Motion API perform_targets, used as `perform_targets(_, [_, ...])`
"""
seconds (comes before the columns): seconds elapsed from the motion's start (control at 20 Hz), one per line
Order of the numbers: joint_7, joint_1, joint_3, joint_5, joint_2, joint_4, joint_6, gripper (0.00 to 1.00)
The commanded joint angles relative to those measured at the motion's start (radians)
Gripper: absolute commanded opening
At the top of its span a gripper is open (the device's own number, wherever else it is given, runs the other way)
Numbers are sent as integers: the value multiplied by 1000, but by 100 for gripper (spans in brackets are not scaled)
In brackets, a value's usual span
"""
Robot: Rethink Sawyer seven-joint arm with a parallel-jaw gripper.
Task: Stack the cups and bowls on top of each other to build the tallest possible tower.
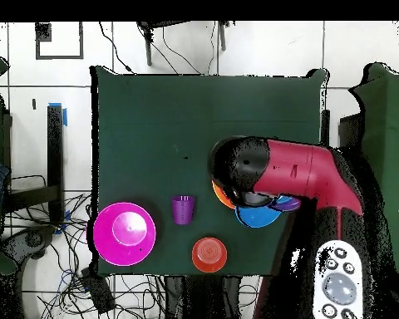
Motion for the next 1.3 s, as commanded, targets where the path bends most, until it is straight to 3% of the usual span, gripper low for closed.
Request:
perform_targets(0.05, [250,64,-29,16,-59,114,-48,0])
perform_targets(0.45, [260,104,-63,-21,-92,167,-118,0])
perform_targets(1.3, [334,105,-63,4,-37,239,-281,0])
